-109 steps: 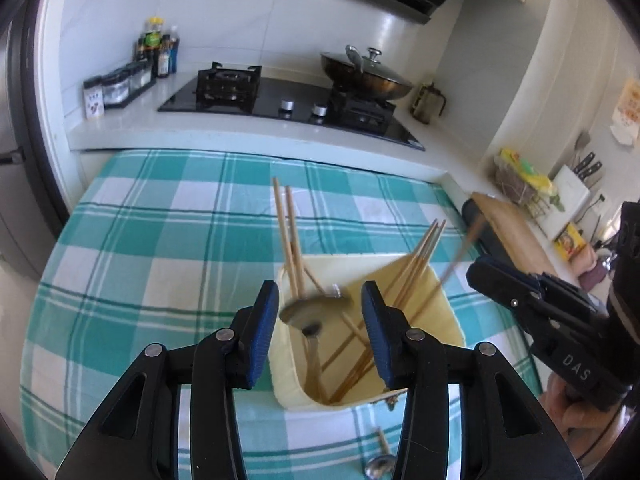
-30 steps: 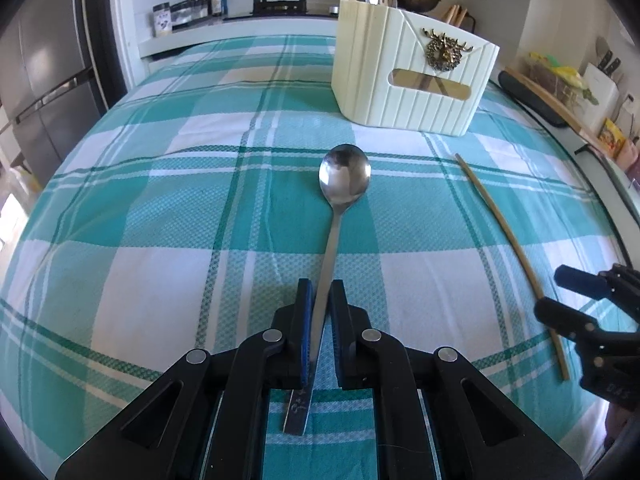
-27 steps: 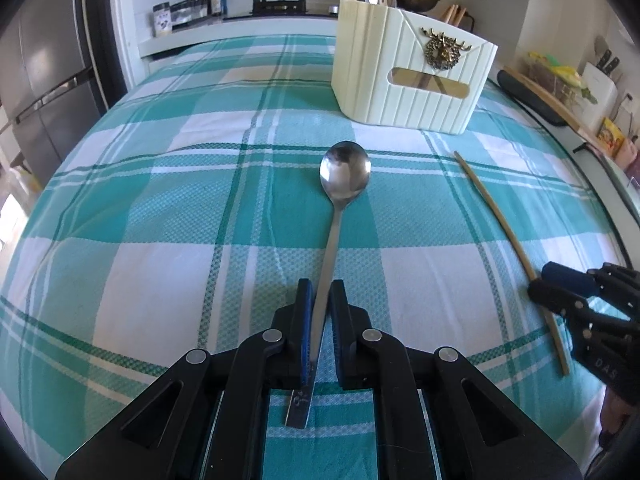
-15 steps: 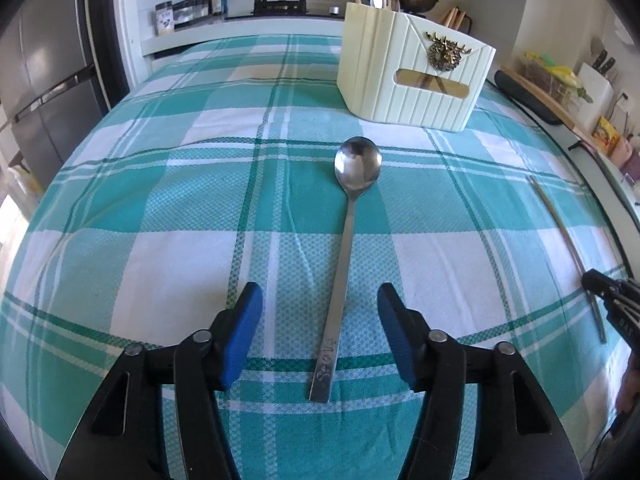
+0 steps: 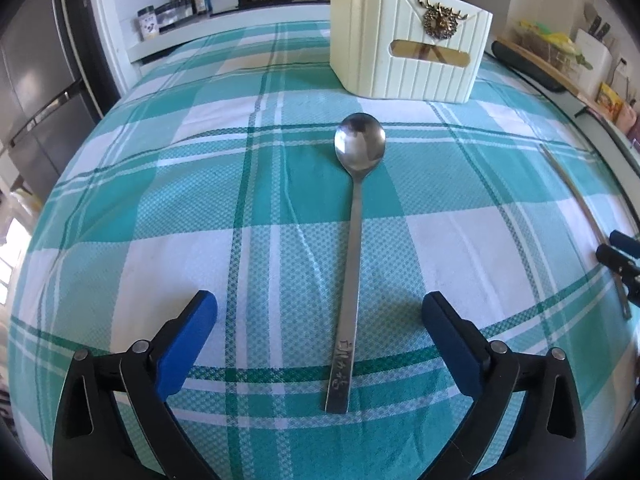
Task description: Organize utensils
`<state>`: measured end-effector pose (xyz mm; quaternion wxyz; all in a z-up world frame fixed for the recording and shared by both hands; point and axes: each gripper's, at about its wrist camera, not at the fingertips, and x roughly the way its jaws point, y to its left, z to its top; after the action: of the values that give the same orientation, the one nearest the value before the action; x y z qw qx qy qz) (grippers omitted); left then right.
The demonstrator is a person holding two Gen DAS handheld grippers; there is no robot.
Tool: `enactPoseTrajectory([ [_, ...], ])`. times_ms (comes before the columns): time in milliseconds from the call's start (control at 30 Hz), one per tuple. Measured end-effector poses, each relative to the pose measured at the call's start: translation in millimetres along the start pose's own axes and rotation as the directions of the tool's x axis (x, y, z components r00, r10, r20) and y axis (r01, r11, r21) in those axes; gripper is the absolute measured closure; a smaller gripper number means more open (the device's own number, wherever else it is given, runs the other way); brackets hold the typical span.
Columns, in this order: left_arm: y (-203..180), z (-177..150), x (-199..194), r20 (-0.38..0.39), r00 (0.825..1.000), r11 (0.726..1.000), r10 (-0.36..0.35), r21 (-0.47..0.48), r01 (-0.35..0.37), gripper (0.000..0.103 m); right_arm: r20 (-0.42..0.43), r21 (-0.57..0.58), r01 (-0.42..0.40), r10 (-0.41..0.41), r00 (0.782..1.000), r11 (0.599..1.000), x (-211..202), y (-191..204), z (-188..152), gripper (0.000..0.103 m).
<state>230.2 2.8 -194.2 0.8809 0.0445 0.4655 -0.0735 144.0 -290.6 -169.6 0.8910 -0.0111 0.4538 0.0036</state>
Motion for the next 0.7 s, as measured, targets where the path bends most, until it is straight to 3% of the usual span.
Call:
enactPoseTrajectory([
  [533, 0.1, -1.6, 0.0, -0.001, 1.000, 1.000, 0.000, 0.003, 0.000, 0.001, 0.004, 0.005, -0.005, 0.005, 1.000, 1.000, 0.5, -0.6, -0.3, 0.041],
  [700, -0.8, 4.1, -2.3, -0.070, 0.996, 0.997, -0.049, 0.063, 0.053, 0.001, -0.006, 0.001, -0.041, 0.041, 0.999, 0.999, 1.0, -3.1, 0.3, 0.035],
])
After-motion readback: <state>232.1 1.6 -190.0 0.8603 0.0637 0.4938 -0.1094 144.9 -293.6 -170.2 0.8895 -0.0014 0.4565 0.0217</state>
